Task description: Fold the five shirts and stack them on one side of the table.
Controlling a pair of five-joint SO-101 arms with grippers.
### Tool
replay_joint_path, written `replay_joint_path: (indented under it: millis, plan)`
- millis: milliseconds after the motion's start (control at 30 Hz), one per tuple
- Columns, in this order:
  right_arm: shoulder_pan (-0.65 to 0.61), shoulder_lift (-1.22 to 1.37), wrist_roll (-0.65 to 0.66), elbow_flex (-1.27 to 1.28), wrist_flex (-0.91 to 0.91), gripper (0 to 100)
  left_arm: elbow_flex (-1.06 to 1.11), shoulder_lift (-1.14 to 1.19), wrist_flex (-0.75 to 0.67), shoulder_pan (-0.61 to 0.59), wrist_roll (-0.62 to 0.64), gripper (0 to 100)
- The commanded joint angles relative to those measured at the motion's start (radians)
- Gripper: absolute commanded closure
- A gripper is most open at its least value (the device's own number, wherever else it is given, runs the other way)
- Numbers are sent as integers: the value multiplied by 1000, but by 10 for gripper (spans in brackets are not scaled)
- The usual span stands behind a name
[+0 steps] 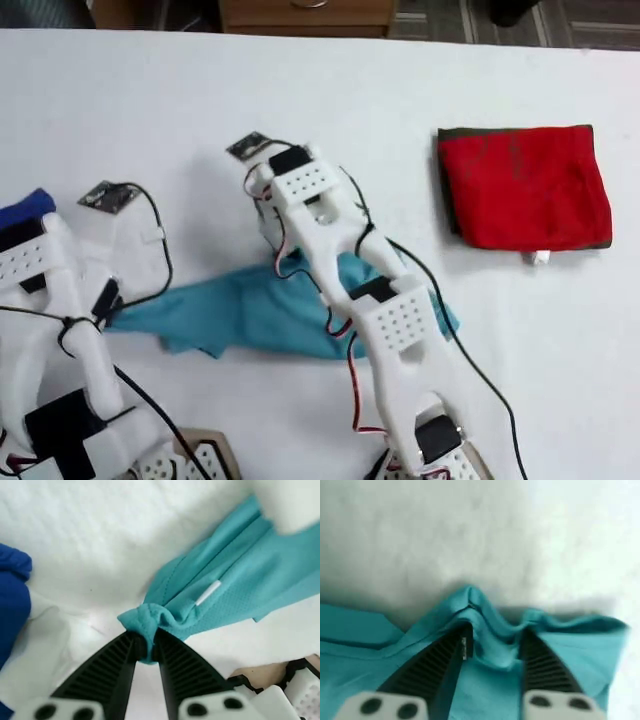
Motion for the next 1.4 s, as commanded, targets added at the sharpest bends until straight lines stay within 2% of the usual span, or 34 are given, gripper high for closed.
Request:
replay_joint_path:
  millis: [0,133,233,533,800,933,1133,1367]
  plan:
    - [16,-39,-5,2,5,974,-4,-40,-17,-9,-2,973]
    - [91,-163,3,2,5,980,-22,-37,-31,0,3,973]
    - [160,-292,3,2,8,980,-127,-37,35,46,80,974]
    - [344,-680,5,2,-13,981,-657,-26,259,255,235,974]
    - [410,-892,5,-97,-67,981,-1213,158,367,273,295,974]
    - [403,-918,5,-187,-18,981,-1376,212,371,273,295,974]
    - [401,-918,5,-227,44,981,-1392,210,374,281,295,975]
    - [357,-892,3,-124,185,981,-1044,210,374,299,293,974]
